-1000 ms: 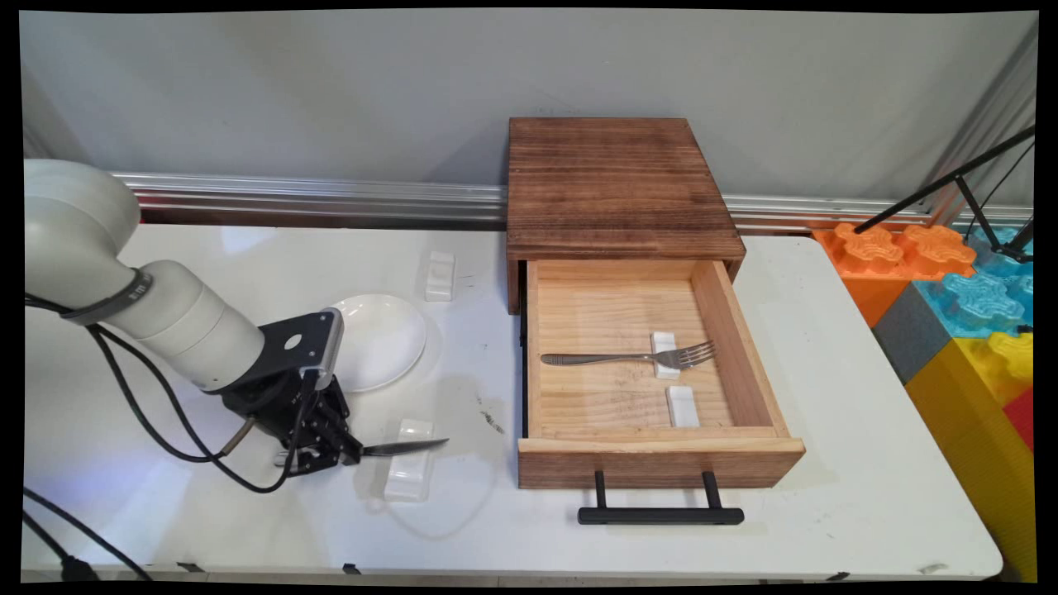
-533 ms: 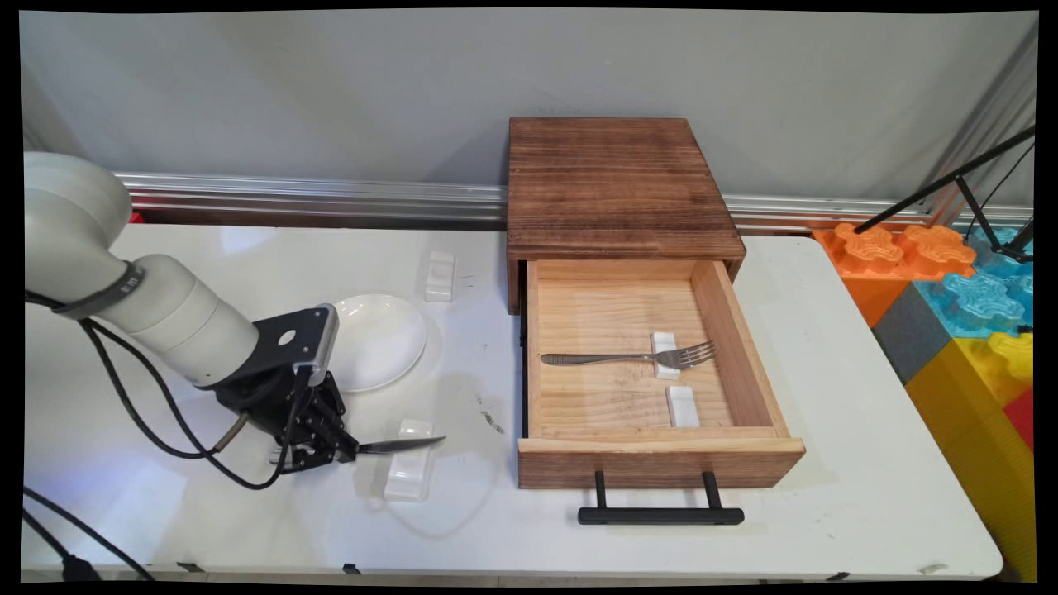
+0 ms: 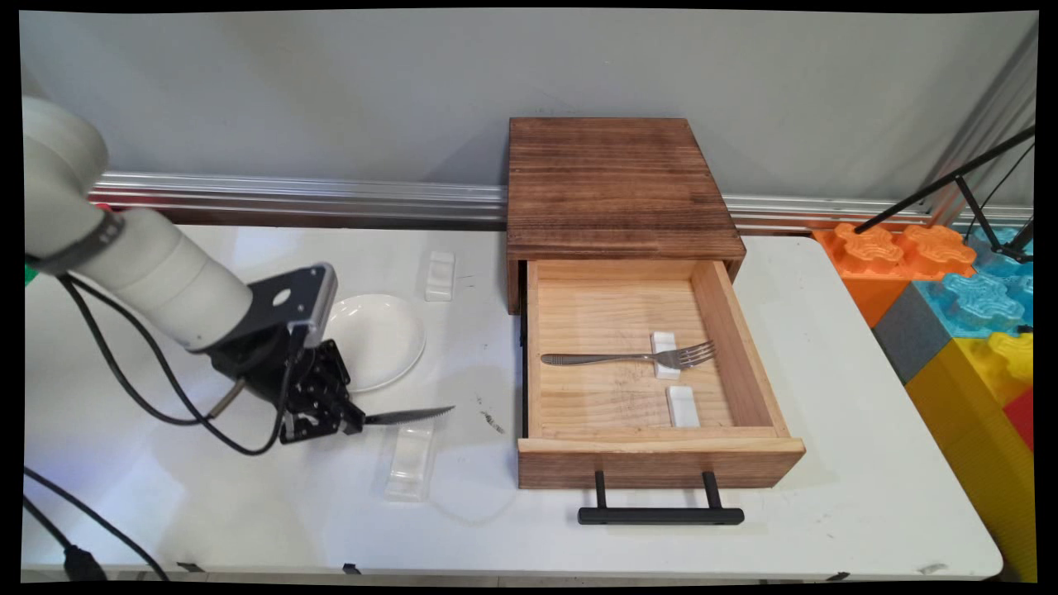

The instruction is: Place the picked object into the drawer

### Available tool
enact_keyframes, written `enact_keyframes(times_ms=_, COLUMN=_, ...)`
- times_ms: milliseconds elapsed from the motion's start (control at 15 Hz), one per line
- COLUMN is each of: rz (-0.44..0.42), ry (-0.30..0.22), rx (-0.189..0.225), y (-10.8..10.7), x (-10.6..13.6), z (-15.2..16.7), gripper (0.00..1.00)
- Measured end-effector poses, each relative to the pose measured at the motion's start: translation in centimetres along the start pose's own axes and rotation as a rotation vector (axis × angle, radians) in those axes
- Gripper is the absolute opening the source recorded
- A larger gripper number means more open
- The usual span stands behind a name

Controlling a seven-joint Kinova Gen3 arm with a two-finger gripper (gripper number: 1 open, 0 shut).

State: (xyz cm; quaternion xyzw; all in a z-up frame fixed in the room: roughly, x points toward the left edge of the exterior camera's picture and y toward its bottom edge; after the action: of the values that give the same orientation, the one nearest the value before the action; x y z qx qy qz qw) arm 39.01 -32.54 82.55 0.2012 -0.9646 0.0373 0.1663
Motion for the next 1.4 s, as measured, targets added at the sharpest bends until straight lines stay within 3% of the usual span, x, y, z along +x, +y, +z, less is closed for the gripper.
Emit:
enact_keyframes(times_ms=267, rz=0.037, ry=0.009, rx=0.005, y=-1.2, x=2.4, z=-3.4, gripper=0.0)
enact_keyframes(times_ms=800, rz=0.103, ry=0.035, rx=0.004, y=-4.0, x=10.0, z=-9.5, gripper=0.0)
enact_keyframes(times_ms=1400, rz=0.145, ry=0.094, rx=-0.045, y=-3.7, x=19.4, z=-9.4, gripper=0.0)
